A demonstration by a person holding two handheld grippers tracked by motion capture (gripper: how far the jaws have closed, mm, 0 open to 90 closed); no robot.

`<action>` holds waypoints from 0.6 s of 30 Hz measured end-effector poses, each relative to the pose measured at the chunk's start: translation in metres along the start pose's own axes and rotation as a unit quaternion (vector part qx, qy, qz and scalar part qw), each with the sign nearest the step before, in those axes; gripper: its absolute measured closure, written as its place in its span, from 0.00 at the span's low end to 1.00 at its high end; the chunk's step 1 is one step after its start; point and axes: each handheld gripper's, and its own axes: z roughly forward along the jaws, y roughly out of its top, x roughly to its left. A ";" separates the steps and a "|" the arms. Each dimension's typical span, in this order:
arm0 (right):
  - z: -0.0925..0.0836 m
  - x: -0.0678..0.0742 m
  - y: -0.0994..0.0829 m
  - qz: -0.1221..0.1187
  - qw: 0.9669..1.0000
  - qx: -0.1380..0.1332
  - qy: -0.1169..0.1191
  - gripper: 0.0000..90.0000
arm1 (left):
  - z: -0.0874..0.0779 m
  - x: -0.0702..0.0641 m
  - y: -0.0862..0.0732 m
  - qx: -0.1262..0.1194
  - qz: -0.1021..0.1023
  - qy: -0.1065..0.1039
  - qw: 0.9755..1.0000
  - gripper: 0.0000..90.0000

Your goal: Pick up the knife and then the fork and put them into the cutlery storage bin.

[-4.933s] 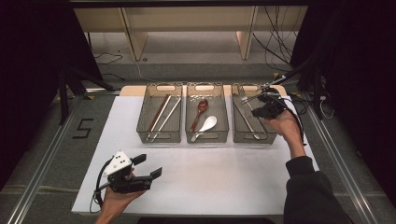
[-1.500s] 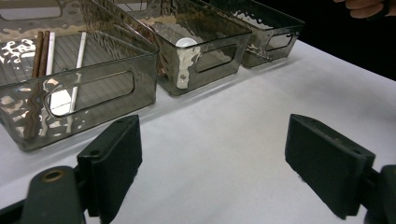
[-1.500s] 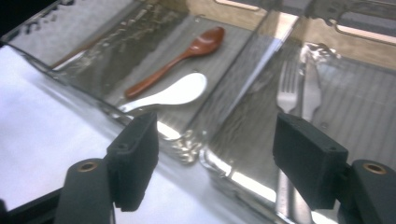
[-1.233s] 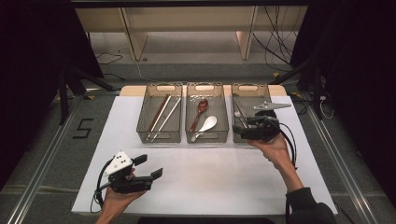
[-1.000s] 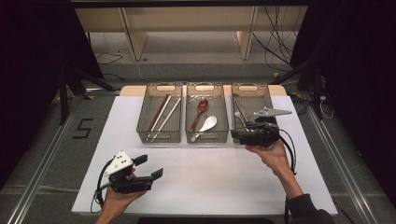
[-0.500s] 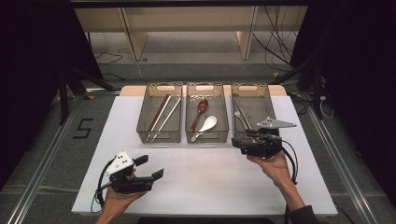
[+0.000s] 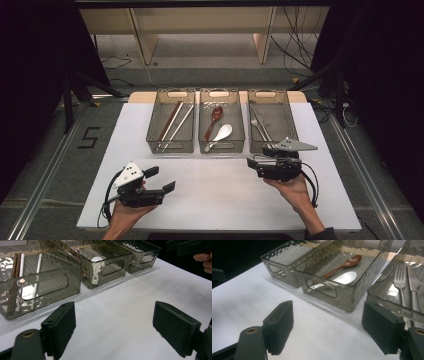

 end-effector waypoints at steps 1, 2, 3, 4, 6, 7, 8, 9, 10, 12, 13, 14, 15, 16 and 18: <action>-0.001 0.001 -0.002 0.000 1.000 -0.004 0.002 0.29 | 0.000 0.000 0.000 0.000 0.000 0.000 1.000 0.20; -0.002 0.002 -0.003 0.000 1.000 -0.006 0.004 0.29 | 0.000 0.000 0.000 0.000 0.000 0.000 1.000 0.20; -0.003 0.003 -0.004 0.000 1.000 -0.008 0.004 0.29 | 0.000 0.000 0.000 0.000 0.001 -0.001 1.000 0.20; -0.004 0.004 -0.005 -0.002 1.000 -0.011 0.005 0.29 | 0.000 0.000 0.000 0.001 0.001 -0.001 1.000 0.20; -0.005 0.006 -0.008 -0.005 1.000 -0.017 0.005 0.29 | 0.000 0.000 0.000 0.002 0.002 -0.001 1.000 0.20; -0.006 0.008 -0.009 -0.004 1.000 -0.019 0.006 0.29 | 0.000 0.000 0.000 0.002 0.002 -0.001 1.000 0.20; -0.007 0.009 -0.010 -0.005 1.000 -0.021 0.009 0.29 | 0.000 0.000 0.000 0.002 0.002 -0.002 1.000 0.20; -0.007 0.010 -0.011 -0.006 1.000 -0.022 0.010 0.29 | 0.000 0.000 0.000 0.003 0.002 -0.002 1.000 0.20; -0.008 0.011 -0.012 -0.008 1.000 -0.025 0.009 0.29 | 0.001 0.000 0.000 0.002 0.000 -0.002 1.000 0.20; -0.010 0.013 -0.015 -0.014 0.999 -0.027 0.011 0.29 | 0.001 0.000 0.000 0.003 -0.001 -0.002 1.000 0.20; -0.010 0.013 -0.017 -0.014 0.999 -0.028 0.012 0.28 | 0.001 0.000 0.000 0.003 -0.001 -0.002 1.000 0.20; -0.011 0.014 -0.018 -0.012 0.999 -0.028 0.012 0.28 | 0.001 0.000 0.000 0.003 0.000 -0.003 1.000 0.20; -0.012 0.014 -0.020 -0.011 0.999 -0.030 0.013 0.28 | 0.001 0.000 0.000 0.003 0.000 -0.003 1.000 0.20; -0.012 0.014 -0.023 -0.011 0.999 -0.030 0.015 0.28 | 0.001 0.000 0.000 0.003 -0.001 -0.003 1.000 0.20; -0.014 0.015 -0.027 -0.009 0.999 -0.031 0.015 0.27 | 0.001 -0.001 0.000 0.003 -0.002 -0.003 1.000 0.20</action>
